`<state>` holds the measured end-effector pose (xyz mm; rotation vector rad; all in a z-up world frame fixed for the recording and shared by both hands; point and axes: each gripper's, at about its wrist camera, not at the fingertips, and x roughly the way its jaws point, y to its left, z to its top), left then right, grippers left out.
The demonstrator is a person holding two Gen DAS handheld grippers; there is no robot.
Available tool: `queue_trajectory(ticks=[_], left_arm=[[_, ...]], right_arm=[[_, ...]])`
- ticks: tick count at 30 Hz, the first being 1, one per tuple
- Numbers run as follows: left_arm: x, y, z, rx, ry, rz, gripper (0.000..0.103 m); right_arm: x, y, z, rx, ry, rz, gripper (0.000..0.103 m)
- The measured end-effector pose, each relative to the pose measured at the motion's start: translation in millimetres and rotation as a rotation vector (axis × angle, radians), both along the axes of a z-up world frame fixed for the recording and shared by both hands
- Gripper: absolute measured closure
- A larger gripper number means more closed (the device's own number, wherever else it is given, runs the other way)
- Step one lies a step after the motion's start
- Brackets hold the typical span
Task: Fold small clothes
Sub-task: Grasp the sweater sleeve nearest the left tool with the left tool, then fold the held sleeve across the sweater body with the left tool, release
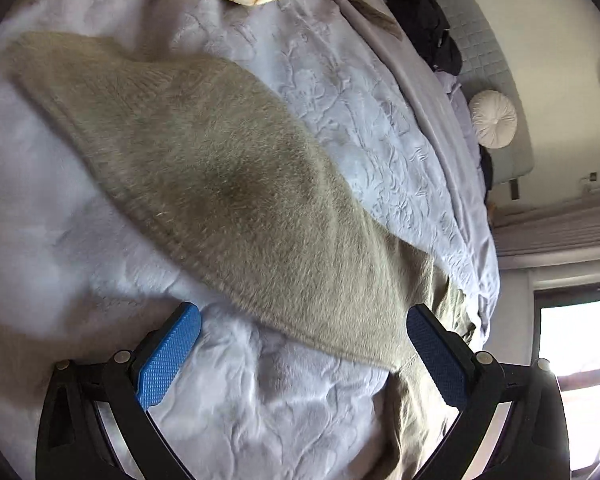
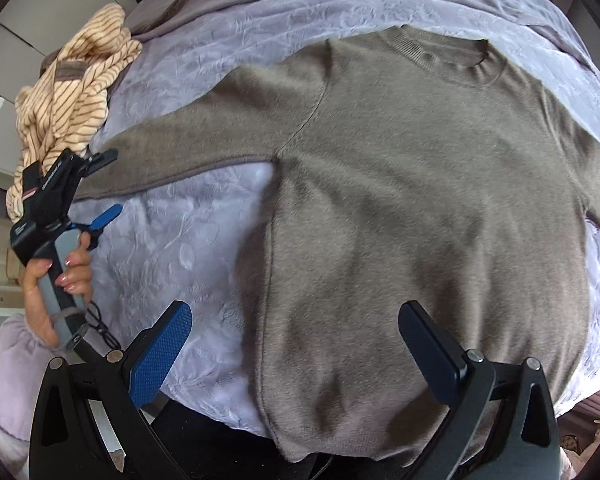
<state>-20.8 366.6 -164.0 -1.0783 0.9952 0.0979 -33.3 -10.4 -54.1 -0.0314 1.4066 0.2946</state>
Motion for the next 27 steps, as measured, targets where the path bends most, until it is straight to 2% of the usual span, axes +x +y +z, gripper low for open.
queue_trajectory(ticks=[5,7,9,11,12,13,14,16,18,21,22,27], left_arm=[[21,-9,-4,-0.039,-0.054,-0.011,0.000],[26,-3,5,-0.074,-0.124,0.017,0.000],[29,1,13,-0.057,-0.150,0.037,0.000],[32,3,9,-0.003,-0.107,0.067,0.000],[33,4,5,0.020,-0.070,0.083,0.011],[35,5,1,0.026,-0.048,0.090,0.029],[35,8,-2,0.029,-0.032,0.096,0.038],[38,13,-7,0.058,0.003,0.105,0.091],[39,14,-7,0.059,-0.002,0.114,0.094],[36,-2,12,0.167,-0.033,0.094,0.094],[39,-11,27,0.206,-0.064,0.078,0.094],[59,-61,91,0.300,-0.212,-0.006,0.094]], right_arm=[[-3,11,-8,-0.007,0.019,0.004,0.000],[-3,15,-8,-0.010,0.020,0.006,0.000],[-3,18,-8,-0.012,0.019,0.008,0.000],[-3,22,-8,-0.010,0.019,0.013,0.000],[-3,23,-8,-0.010,0.020,0.018,0.000],[-3,24,-8,-0.011,0.019,0.024,0.000],[-3,25,-8,-0.013,0.017,0.031,0.000],[-3,25,-7,-0.006,0.013,0.039,0.000],[-4,21,-6,0.011,0.017,0.040,0.000],[-4,8,-6,0.048,0.021,0.034,0.000],[-3,3,-6,0.057,0.022,0.029,0.000],[6,-35,-4,0.101,0.017,-0.005,0.000]])
